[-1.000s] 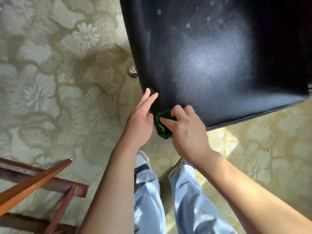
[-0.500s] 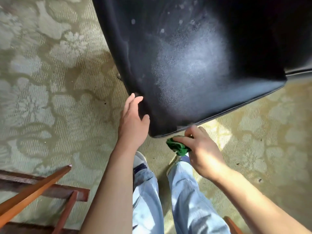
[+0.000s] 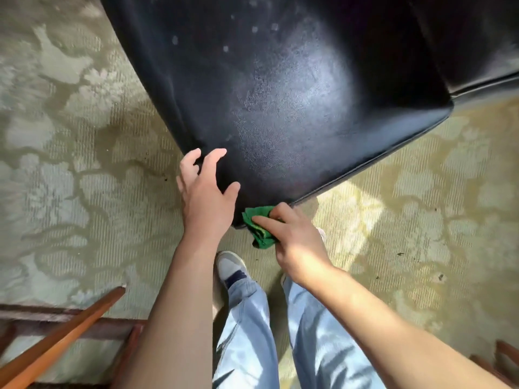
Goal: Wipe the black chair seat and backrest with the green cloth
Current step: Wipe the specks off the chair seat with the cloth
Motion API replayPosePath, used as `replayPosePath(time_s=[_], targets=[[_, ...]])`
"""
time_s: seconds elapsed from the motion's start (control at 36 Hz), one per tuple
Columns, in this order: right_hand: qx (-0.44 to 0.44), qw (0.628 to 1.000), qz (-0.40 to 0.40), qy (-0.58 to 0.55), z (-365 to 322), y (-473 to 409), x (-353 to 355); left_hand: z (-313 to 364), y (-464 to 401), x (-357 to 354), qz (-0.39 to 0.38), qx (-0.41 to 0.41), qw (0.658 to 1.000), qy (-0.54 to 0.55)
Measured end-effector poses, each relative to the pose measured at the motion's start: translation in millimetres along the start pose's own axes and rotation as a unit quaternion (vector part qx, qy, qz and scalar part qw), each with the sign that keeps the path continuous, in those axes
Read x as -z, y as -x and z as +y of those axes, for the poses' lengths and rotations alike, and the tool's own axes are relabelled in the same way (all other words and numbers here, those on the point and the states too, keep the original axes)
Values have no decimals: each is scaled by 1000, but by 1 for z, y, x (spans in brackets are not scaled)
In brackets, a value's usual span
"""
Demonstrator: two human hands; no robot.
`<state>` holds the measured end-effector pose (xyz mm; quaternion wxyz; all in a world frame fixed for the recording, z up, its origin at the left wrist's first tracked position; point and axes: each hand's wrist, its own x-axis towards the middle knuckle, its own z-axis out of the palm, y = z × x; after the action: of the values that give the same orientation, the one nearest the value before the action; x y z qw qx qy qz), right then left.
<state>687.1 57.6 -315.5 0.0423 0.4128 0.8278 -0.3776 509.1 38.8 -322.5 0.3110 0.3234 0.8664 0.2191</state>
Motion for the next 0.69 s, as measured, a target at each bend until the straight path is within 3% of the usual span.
replayPosePath(time_s=[0.14,0.33,0.39,0.47,0.56,0.64,0.69], targets=[[-14,998,19,-59,0,6,10,2,-1,2,-6,9,1000,-5],[-124,953,260,-97,24,-17,53,10,-3,1,-8,30,999,-10],[-126,960,238,-76,23,-24,50,11,-4,0,-5,33,999,-15],[-82,987,137,-17,8,-26,35,11,-5,0,-4,36,999,-21],[-64,995,72,-30,-4,-27,31,12,-6,2,0,37,999,-32],[-66,992,59,-90,-7,-28,42,15,-8,4,-4,36,997,-64],[-71,986,96,-117,-4,-29,55,19,-9,6,-7,42,995,-87]])
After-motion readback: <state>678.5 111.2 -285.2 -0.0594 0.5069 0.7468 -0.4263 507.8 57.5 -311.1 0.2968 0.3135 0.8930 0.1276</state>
